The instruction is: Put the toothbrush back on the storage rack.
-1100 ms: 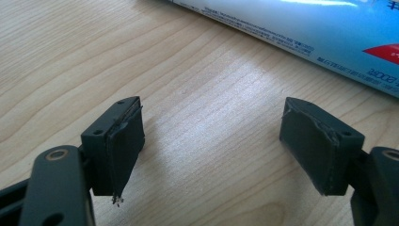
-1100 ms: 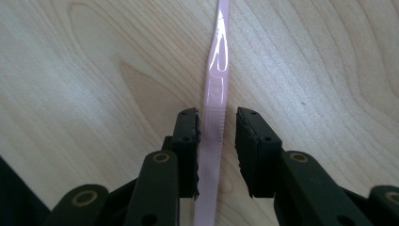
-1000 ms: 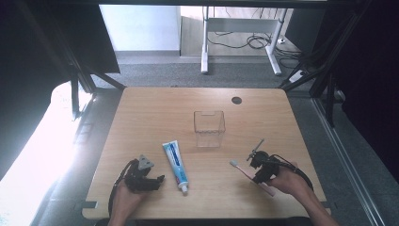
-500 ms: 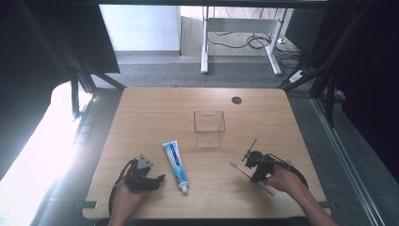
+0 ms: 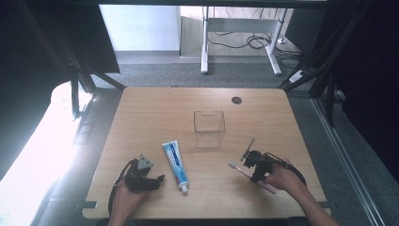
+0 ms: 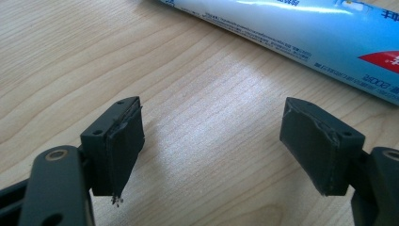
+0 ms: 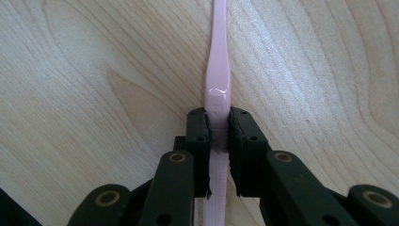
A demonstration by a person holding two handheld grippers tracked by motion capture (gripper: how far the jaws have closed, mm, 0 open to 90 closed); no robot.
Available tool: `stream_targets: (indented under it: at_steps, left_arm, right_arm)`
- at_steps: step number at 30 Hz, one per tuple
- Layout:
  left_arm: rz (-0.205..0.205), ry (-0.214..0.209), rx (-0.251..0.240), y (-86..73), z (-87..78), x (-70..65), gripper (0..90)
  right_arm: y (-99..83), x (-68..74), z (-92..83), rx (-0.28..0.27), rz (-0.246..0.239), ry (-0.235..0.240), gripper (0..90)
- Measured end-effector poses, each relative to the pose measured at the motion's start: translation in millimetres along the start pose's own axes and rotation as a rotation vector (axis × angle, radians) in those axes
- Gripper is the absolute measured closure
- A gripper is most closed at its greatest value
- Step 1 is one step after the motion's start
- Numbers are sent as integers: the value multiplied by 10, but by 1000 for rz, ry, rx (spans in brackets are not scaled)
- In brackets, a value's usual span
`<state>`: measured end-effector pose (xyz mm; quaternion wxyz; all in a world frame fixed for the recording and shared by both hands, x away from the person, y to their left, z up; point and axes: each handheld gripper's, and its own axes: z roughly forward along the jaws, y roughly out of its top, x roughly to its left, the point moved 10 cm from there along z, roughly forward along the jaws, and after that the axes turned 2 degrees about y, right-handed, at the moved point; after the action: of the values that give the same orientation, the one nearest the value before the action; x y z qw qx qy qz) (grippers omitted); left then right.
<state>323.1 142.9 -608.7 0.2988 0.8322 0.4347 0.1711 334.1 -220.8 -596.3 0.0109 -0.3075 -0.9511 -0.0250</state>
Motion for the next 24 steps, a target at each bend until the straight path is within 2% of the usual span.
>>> stream_targets:
  at_steps: [8, 9, 14, 15, 24]
  left_arm:
    - [2, 5, -3, 4, -4, 5, 223]
    - [3, 6, -5, 6, -6, 6, 223]
    - [2, 5, -5, 7, -7, 8, 223]
    - [-1, 4, -6, 7, -6, 7, 222]
    - [-32, -17, -21, 27, -18, -4, 213]
  right_arm:
    - [7, -2, -81, -39, -4, 5, 790]
    - [20, -9, -102, -61, 3, 5, 790]
    - [39, -5, -156, -92, 5, 13, 790]
    - [56, -8, -190, -114, 7, 13, 790]
    - [123, -30, -352, -195, 14, 11, 790]
